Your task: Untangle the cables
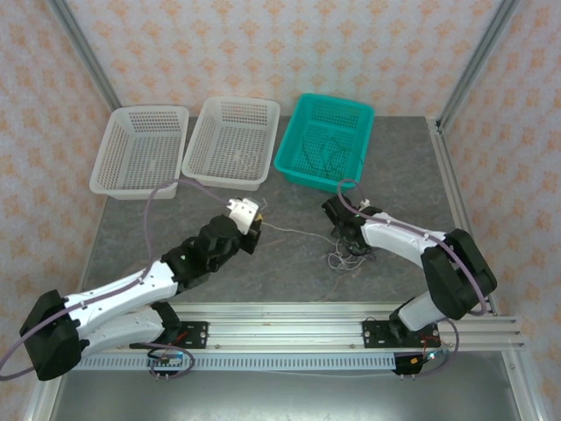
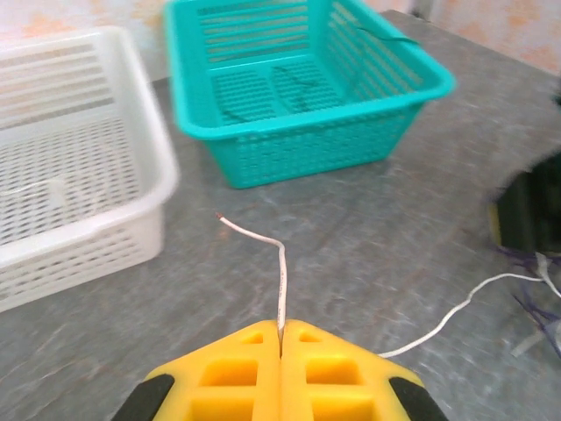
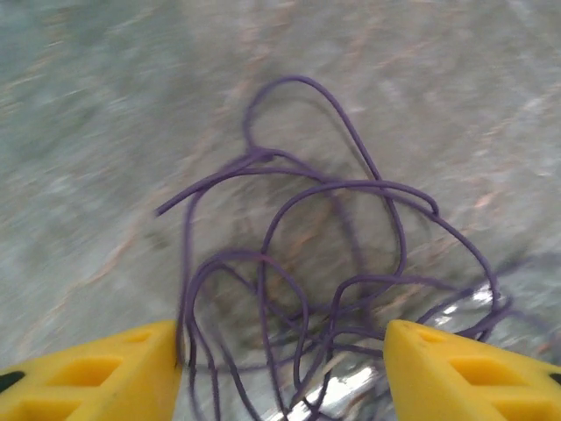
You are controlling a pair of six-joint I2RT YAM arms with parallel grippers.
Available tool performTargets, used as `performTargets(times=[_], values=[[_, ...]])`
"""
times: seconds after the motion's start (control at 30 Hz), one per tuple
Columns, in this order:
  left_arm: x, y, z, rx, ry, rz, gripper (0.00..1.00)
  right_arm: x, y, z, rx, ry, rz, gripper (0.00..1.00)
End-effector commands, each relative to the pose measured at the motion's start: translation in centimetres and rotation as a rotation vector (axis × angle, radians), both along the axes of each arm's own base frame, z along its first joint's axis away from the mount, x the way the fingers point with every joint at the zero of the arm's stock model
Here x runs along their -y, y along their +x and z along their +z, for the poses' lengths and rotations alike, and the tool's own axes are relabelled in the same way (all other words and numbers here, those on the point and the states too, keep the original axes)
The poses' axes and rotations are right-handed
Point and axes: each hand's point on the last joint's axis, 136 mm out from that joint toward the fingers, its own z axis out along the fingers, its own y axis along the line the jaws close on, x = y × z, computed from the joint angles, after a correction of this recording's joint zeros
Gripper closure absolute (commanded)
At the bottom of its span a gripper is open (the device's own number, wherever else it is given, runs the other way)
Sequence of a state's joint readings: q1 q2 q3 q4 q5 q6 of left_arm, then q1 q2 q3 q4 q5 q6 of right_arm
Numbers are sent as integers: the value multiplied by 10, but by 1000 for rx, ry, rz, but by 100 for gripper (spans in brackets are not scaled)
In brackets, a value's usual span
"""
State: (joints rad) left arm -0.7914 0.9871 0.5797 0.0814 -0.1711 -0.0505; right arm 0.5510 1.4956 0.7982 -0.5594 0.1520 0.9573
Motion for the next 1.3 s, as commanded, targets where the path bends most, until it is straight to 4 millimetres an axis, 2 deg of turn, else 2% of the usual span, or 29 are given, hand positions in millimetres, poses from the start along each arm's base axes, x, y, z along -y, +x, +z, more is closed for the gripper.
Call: performTargets(times=[0.0, 0.07, 0.1, 0.27, 0.37, 0.5, 0.57, 0.67, 0.83, 0.93, 1.03, 1.1, 1.17, 1.27], values=[[-44, 11, 8, -20, -6, 196, 100, 36, -12, -13, -20, -52, -150, 42], [-65, 16, 8, -47, -44, 270, 100, 52, -17, -17, -38, -73, -196, 44], [-73, 18, 7, -61, -59, 300, 100, 52, -16, -18, -38, -61, -198, 45], [-117, 23, 3, -124, -92, 459, 100, 72, -20, -5, -10, -120, -270, 48], [-132, 22, 6, -145, -122, 503, 100, 80, -23, -3, -5, -107, -298, 49], [-130, 23, 11, -133, -149, 484, 100, 71, -22, 1, 48, -8, -294, 48], [-133, 23, 9, -145, -137, 497, 100, 66, -19, 7, 94, 46, -291, 46], [-125, 24, 12, -147, -166, 457, 100, 52, -11, 20, 162, 144, -248, 41], [-105, 28, 32, -109, -239, 357, 100, 26, 4, 46, 254, 281, -125, 32], [-87, 29, 49, -76, -286, 249, 100, -4, 13, 65, 285, 376, 29, 27], [-68, 29, 63, -66, -332, 152, 100, -16, 10, 77, 266, 285, 96, 27], [-65, 29, 69, -59, -341, 140, 100, -21, 6, 78, 237, 210, 104, 27], [-71, 30, 74, -43, -339, 173, 100, -30, 0, 63, 174, 194, 74, 29], [-98, 32, 79, -16, -306, 314, 100, -30, -12, 33, 82, 203, -30, 32]])
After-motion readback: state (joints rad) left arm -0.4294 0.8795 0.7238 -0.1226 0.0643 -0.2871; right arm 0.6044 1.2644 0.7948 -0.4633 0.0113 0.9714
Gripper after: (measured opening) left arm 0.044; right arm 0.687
